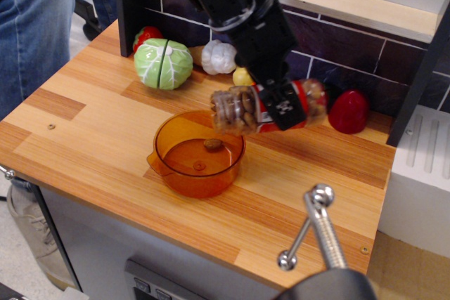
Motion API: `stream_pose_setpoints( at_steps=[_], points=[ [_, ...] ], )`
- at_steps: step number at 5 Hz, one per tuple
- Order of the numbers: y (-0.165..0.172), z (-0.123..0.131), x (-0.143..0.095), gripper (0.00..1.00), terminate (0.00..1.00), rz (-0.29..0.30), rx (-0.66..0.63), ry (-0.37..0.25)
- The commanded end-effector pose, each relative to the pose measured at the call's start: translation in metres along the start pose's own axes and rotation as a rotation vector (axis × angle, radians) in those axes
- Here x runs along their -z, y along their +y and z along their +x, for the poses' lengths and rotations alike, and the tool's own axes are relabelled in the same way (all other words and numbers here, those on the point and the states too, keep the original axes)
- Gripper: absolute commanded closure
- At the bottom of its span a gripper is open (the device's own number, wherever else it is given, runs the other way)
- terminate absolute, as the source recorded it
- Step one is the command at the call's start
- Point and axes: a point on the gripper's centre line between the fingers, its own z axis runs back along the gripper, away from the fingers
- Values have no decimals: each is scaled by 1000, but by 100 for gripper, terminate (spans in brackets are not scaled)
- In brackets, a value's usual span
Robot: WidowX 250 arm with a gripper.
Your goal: Pour almonds in pot
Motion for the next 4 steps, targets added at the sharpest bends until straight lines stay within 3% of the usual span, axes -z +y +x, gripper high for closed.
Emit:
stream_pose_setpoints(
  at_steps=[1, 2, 3, 4],
  points=[
    [9, 14, -23, 100, 0, 143, -60, -187],
    [10, 15, -26, 100, 0, 196, -97, -232],
    [7, 15, -25, 100, 0, 318, -116, -272],
    [9, 15, -25, 100, 0, 340, -141, -290]
  ],
)
